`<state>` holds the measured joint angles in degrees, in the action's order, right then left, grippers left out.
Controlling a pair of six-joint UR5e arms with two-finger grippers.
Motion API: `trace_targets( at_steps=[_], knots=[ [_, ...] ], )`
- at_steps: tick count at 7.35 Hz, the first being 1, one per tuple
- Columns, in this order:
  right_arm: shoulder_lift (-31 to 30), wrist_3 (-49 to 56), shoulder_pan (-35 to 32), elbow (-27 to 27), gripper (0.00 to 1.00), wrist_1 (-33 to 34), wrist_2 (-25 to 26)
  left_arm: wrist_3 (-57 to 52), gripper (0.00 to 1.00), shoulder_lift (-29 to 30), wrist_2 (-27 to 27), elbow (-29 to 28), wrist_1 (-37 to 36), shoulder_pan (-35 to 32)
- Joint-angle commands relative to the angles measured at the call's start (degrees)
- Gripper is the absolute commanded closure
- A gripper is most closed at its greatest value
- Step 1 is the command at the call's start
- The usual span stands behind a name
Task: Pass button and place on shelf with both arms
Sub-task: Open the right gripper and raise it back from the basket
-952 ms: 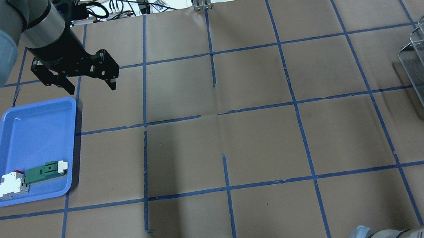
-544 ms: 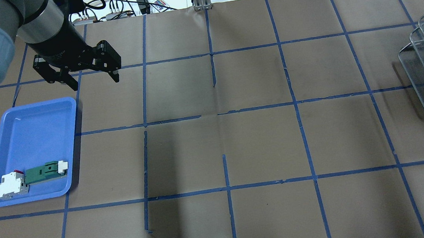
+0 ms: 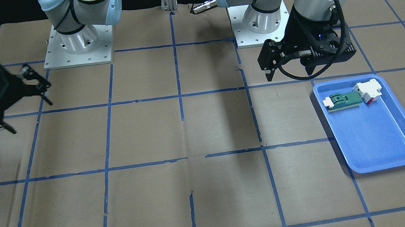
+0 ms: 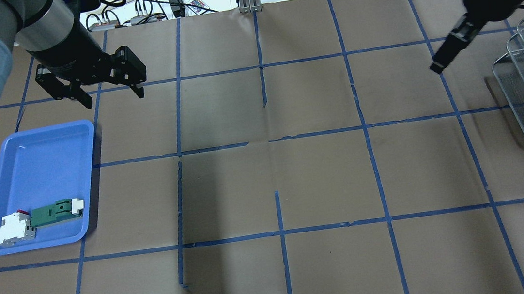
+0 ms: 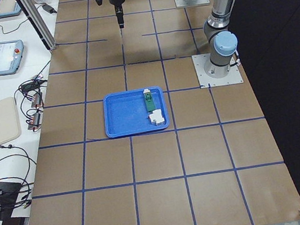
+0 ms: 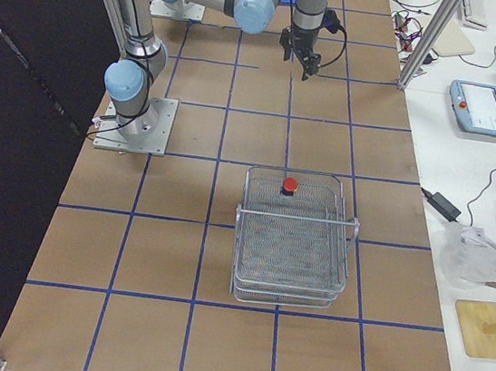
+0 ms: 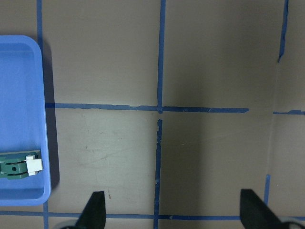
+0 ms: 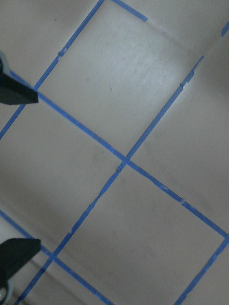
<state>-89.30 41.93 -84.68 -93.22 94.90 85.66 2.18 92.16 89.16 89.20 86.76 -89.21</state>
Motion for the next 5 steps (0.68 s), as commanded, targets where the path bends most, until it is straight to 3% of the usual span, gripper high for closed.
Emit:
trace_targets(
  at_steps=[1, 4, 5],
  knots=[
    [-2.01, -18.2, -7.08, 0.06, 0.0, 0.36, 0.03, 0.11, 0.0, -0.14, -0.04, -0.07, -0.01, 0.0],
    [-0.62, -38.78, -6.64, 2.33, 0.0, 0.37, 1.0, 0.02, 0.0, -0.05, 0.23, -0.16, -0.01, 0.26],
    [-0.44, -40.33, -6.64, 3.21, 0.0, -0.24, 2.05, 0.11, 0.0, -0.14, 0.14, -0.16, 0.07, 0.18]
  ],
)
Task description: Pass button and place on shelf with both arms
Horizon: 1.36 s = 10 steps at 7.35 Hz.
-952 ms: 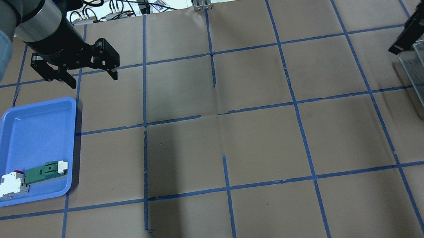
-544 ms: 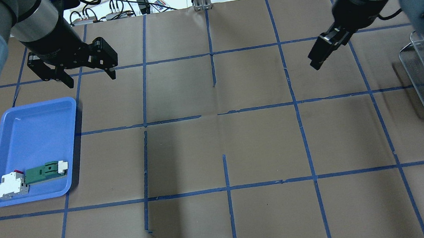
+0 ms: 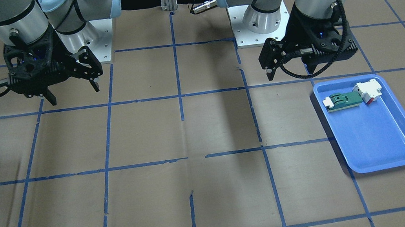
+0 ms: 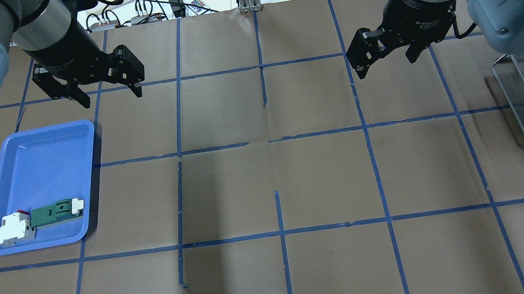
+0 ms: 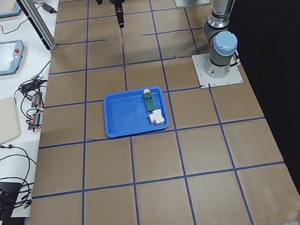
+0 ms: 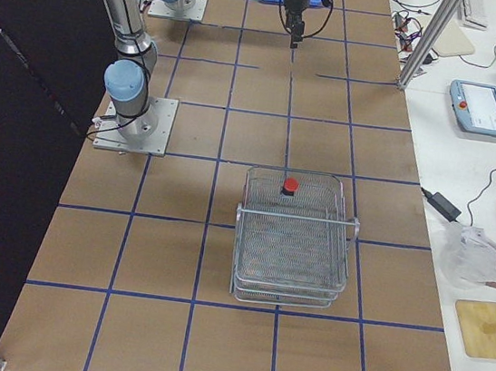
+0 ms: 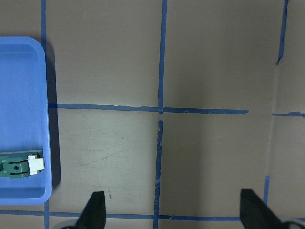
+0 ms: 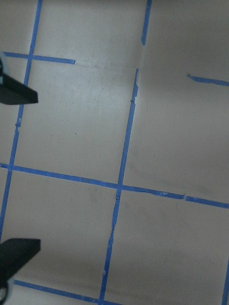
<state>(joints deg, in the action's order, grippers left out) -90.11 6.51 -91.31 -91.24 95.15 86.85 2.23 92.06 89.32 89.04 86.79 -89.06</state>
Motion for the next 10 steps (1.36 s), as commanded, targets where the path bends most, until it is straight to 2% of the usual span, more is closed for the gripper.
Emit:
trace_targets(
  at_steps=[1, 5, 10],
  knots=[
    [0.72, -4.93, -0.01, 1.41, 0.0, -0.75, 3.39, 0.06, 0.0, 0.05, -0.02, -0.1, -0.04, 0.12],
    [0.98, -4.93, -0.01, 0.89, 0.0, -1.02, 1.13, 0.06, 0.0, -0.04, -0.11, -0.01, 0.05, 0.12],
    [0.81, -4.93, -0.01, 0.36, 0.0, -0.93, 1.74, -0.12, 0.0, -0.04, 0.68, -0.1, 0.14, 0.21]
  ],
)
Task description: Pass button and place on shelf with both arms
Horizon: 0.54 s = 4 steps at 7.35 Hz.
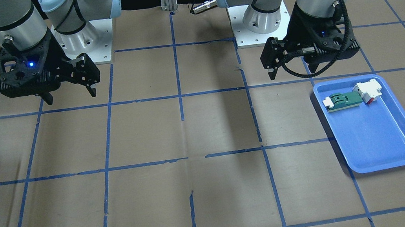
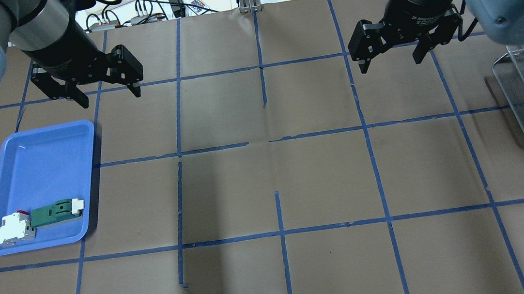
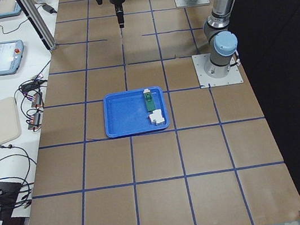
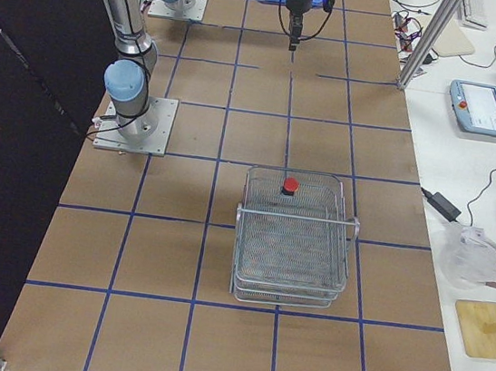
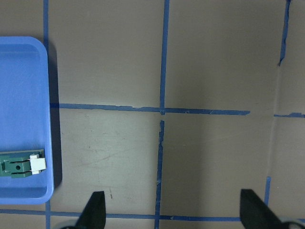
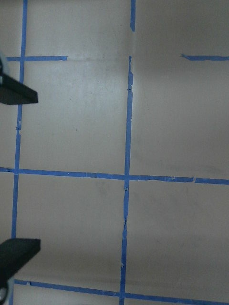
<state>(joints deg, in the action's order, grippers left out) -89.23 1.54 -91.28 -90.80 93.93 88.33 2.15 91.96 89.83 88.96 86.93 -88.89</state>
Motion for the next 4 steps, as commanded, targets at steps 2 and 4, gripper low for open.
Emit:
trace_targets(
  at_steps=[2, 4],
  knots=[
    [-0.15, 0.04, -0.13, -0.26, 0.0, -0.24, 0.35, -0.04, 0.0, 0.14, -0.01, 0.07, -0.1, 0.12],
    [-0.15, 0.04, 0.05, -0.17, 0.0, 0.29, 0.7, -0.22, 0.0, 0.14, -0.1, -0.01, -0.1, 0.12]
  ],
)
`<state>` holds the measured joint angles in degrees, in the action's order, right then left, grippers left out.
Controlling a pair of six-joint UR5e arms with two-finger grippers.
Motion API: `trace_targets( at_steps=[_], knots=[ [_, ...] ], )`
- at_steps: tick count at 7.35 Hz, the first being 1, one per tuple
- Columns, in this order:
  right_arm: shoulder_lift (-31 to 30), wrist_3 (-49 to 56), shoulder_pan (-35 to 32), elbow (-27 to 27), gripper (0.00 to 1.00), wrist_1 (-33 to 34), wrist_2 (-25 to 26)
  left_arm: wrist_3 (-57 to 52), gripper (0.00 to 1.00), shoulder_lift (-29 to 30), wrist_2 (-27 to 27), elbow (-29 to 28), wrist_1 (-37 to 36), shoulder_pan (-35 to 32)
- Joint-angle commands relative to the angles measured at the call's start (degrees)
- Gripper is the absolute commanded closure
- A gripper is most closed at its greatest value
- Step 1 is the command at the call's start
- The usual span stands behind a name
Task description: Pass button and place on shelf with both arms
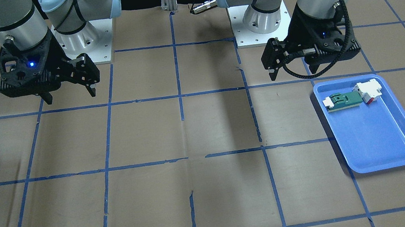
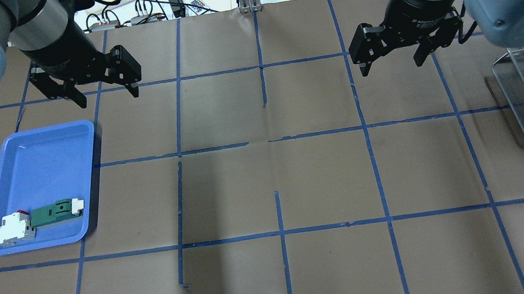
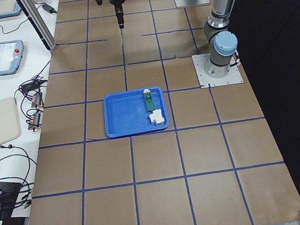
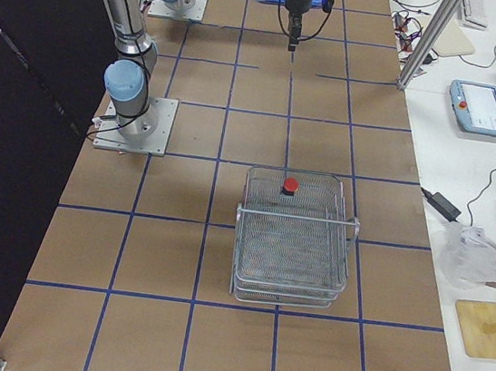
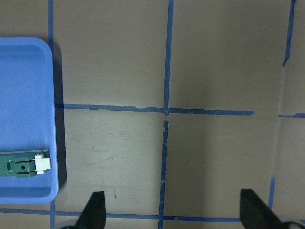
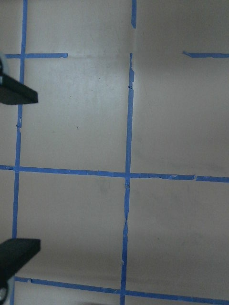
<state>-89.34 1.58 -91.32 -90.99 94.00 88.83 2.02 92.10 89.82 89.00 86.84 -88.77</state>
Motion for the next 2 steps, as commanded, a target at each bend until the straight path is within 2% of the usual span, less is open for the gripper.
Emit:
trace_targets(
  at_steps=[1, 2],
  knots=[
    [-0.13, 0.09, 0.09, 0.11, 0.0, 0.05, 0.29, 0.0, 0.0, 0.0, -0.08, 0.03, 0.0, 0.0],
    [-0.13, 0.09, 0.09, 0.11, 0.0, 0.57, 0.29, 0.0, 0.0, 0.0, -0.17, -0.05, 0.0, 0.09]
  ],
)
